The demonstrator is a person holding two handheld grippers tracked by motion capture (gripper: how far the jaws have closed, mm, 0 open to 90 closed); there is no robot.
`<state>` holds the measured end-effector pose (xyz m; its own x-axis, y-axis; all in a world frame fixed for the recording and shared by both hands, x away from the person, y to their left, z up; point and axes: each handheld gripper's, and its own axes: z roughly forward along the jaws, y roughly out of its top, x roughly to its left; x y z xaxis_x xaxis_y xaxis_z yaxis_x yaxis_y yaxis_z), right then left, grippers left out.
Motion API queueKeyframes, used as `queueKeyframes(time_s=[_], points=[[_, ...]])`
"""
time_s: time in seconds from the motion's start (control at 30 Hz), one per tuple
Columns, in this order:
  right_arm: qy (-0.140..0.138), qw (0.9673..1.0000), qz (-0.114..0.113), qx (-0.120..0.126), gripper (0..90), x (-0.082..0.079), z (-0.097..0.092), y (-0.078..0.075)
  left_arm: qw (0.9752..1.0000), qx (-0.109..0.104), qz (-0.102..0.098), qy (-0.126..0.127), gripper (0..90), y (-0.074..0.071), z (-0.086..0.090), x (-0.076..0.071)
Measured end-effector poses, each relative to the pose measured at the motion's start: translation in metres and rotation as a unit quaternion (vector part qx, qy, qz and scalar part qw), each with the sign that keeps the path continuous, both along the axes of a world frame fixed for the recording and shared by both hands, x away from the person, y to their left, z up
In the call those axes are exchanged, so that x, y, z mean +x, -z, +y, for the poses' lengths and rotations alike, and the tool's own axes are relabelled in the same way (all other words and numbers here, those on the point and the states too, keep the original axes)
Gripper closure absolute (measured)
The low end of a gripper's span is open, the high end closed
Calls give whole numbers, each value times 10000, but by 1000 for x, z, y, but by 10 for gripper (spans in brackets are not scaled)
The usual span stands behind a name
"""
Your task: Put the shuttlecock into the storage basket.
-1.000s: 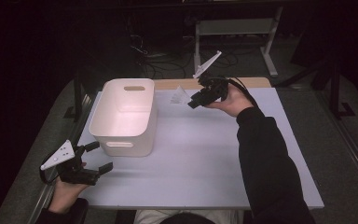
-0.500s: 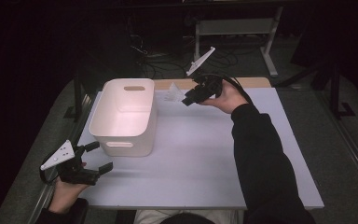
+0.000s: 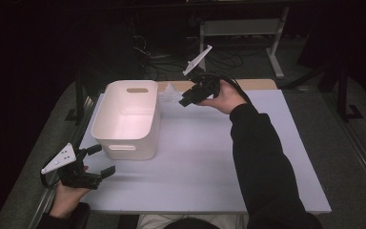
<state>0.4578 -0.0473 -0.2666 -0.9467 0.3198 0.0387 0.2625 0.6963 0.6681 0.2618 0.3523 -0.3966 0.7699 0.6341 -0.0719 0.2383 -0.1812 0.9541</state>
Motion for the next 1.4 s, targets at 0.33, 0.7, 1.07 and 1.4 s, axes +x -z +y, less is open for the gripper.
queueKeyframes(time_s=[0.33, 0.7, 1.07, 1.4], points=[[-90, 9999, -53, 10, 641, -4, 10, -8, 10000, -14, 3, -8, 2, 0, 0, 0], [-229, 9997, -96, 14, 641, -8, 22, -15, 10000, -17, -1, -5, 1, 0, 0, 0], [-428, 9989, -132, 105, 641, -13, 41, -20, 10000, -13, -3, -6, 2, 0, 0, 0], [-584, 9981, -119, 135, 641, -17, 56, -20, 10000, -14, -4, -7, 2, 0, 0, 0]])
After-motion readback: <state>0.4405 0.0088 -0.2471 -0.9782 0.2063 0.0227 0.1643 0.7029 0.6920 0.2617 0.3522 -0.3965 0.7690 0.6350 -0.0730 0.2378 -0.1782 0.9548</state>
